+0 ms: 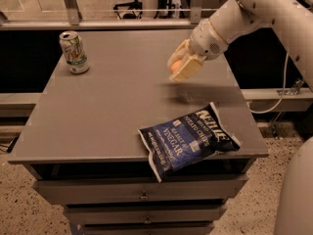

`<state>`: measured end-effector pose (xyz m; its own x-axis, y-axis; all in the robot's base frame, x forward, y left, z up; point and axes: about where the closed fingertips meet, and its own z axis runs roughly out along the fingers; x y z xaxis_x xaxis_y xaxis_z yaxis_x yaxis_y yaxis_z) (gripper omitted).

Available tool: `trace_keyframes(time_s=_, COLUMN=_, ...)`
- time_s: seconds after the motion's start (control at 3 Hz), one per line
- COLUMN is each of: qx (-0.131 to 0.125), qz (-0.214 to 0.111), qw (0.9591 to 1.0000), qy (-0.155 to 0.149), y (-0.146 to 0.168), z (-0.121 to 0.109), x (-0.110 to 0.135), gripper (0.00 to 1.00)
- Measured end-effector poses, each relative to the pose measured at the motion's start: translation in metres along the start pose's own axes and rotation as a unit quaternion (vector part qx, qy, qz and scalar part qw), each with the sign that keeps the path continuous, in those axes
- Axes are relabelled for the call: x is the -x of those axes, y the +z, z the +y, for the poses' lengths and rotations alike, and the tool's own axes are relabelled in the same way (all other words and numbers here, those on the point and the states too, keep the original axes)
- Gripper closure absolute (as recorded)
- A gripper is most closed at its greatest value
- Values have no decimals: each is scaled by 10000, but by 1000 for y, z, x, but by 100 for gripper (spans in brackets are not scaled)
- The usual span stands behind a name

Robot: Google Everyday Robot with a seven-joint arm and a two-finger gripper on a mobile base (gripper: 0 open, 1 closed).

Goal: Move orange near blue chip bag

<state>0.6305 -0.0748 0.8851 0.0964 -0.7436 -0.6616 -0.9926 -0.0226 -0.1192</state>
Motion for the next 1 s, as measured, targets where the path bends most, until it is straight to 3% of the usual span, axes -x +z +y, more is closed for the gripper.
trace_keyframes(time_s=0.33, qx=327, qz=724, qw=9965, qy=-251, y=-14, z=18, x=6, gripper=100)
trace_keyframes(time_s=0.67, qx=716, qz=1368, qw=9874, qy=-345, y=-4, z=46, x=2, gripper=100)
trace_keyframes(time_s=1.0, qx=972, qz=1539, qw=9827, qy=-334, y=8, z=61, x=3, gripper=100)
